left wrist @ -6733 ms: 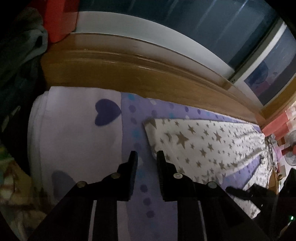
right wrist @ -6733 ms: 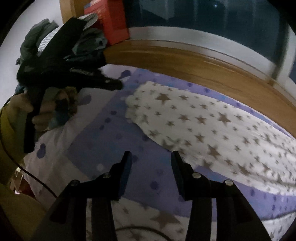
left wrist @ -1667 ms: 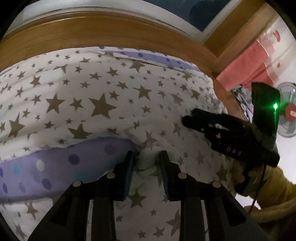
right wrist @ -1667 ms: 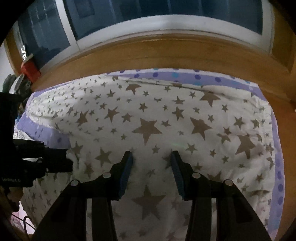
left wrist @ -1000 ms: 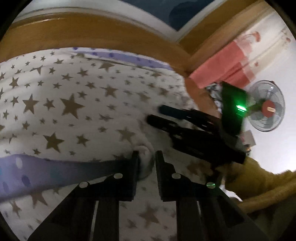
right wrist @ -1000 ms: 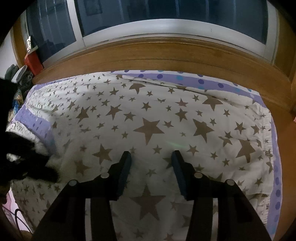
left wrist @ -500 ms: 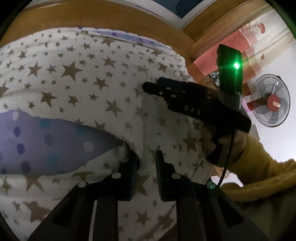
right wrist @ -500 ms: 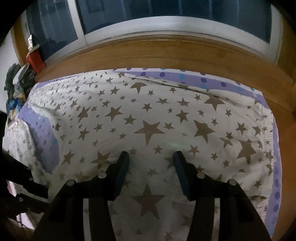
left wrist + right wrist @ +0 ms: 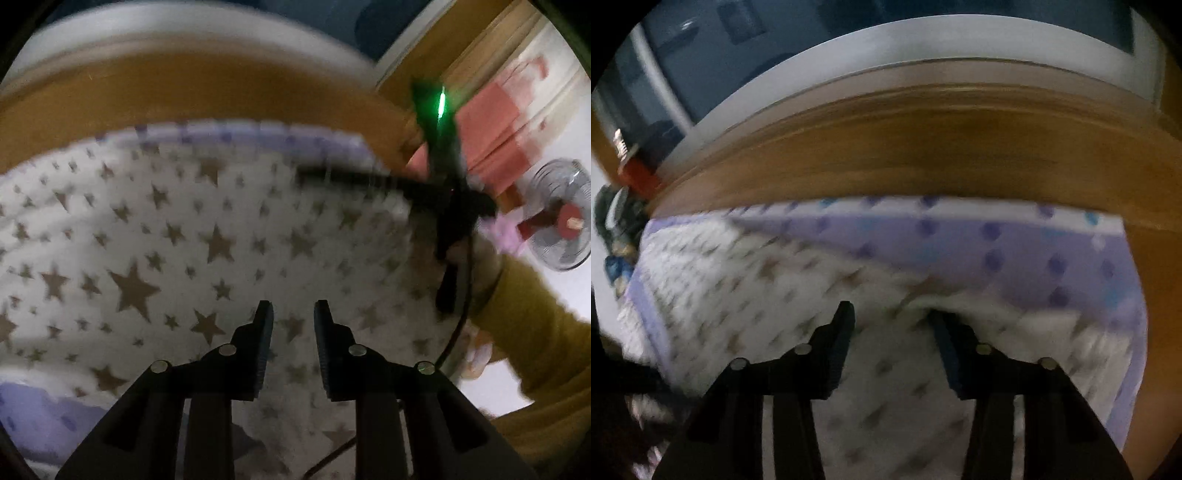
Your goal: Organize soft objects
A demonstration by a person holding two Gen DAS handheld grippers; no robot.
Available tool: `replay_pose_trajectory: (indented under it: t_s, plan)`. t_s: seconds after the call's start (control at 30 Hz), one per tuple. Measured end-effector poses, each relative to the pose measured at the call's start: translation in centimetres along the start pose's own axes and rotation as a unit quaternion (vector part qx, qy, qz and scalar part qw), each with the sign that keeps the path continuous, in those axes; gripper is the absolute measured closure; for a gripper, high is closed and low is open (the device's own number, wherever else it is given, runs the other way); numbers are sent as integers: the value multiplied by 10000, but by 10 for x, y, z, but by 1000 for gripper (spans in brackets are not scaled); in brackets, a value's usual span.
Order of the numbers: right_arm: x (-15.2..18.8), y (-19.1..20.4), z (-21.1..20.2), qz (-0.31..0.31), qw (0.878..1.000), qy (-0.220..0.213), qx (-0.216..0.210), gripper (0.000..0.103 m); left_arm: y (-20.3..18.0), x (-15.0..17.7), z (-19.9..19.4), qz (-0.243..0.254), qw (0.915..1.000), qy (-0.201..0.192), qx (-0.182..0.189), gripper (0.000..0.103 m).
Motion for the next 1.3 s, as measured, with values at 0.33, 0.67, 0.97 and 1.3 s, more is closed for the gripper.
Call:
replay_pose_trajectory:
  t_s: [0.33,0.67,0.97,1.3]
  plan:
    - [-14,-31,-3,266,9940,-568,900,68,7,18,7,-241,9997,-7,51,78]
    - [3,-19,8,-77,9990,-96,433,71,11,21,-4,-441,9989,-121,93,77]
    - [4,-9,-8,-78,9946,-423,943,68,-3,39,-16,-307,9979,-365,-432,77]
    - [46,115,-60,-773,9940,-427,-642,58,97,71,-133,-1920,9636,-1609,-931,65]
Point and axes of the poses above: each gripper's, at about its wrist camera, not at the fingertips, and z roughly the way its jaws point, y to its left, x to its underside, the point moved 2 cm from there along z, roughly the way its jaws point, and after that the axes turned 13 degrees about -z, right-handed, at the moved point
